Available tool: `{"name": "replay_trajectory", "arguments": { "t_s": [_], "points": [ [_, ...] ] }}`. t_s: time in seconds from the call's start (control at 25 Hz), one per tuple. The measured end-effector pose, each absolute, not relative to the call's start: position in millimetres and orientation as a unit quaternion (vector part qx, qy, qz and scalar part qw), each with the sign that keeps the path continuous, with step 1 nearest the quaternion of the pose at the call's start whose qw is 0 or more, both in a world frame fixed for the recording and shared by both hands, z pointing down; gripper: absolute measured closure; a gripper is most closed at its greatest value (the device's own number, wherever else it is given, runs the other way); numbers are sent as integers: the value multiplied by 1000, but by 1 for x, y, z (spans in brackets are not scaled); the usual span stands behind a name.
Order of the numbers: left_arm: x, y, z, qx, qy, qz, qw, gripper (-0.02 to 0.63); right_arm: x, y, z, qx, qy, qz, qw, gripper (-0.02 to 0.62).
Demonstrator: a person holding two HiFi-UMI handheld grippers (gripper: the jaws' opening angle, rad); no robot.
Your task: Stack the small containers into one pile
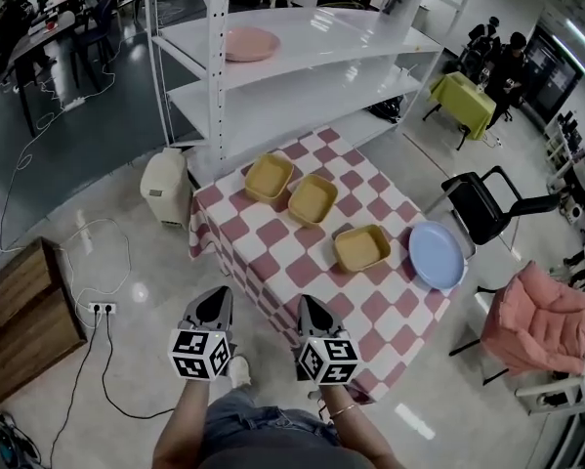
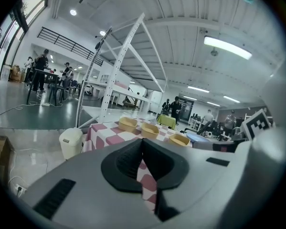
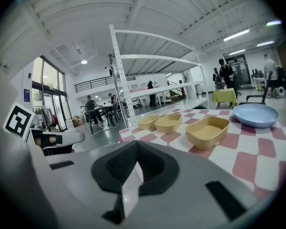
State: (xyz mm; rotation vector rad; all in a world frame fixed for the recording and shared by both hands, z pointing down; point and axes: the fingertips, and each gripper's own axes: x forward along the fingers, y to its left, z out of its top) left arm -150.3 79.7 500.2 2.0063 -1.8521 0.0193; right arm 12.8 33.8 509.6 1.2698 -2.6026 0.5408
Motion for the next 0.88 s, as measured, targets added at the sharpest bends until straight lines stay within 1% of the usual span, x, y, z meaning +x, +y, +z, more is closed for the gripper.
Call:
{"name": "replay_trajectory", "arguments": {
  "t_s": [0.2, 0.4, 0.68, 0.88],
  "points": [
    [-172, 54, 503, 729, -652, 9, 208, 590, -1, 10, 513, 449, -869, 185, 98, 585],
    [-176, 26, 502, 750, -628, 19, 207, 589, -6, -9, 513, 471, -857, 186, 98, 584],
    [-150, -12, 510, 787, -578, 46, 209, 589, 19, -22, 518, 521, -826, 195, 94, 586],
    [-115, -41, 521, 814, -536, 66, 213, 589, 50, -31, 526, 559, -798, 205, 89, 586]
  ]
}}
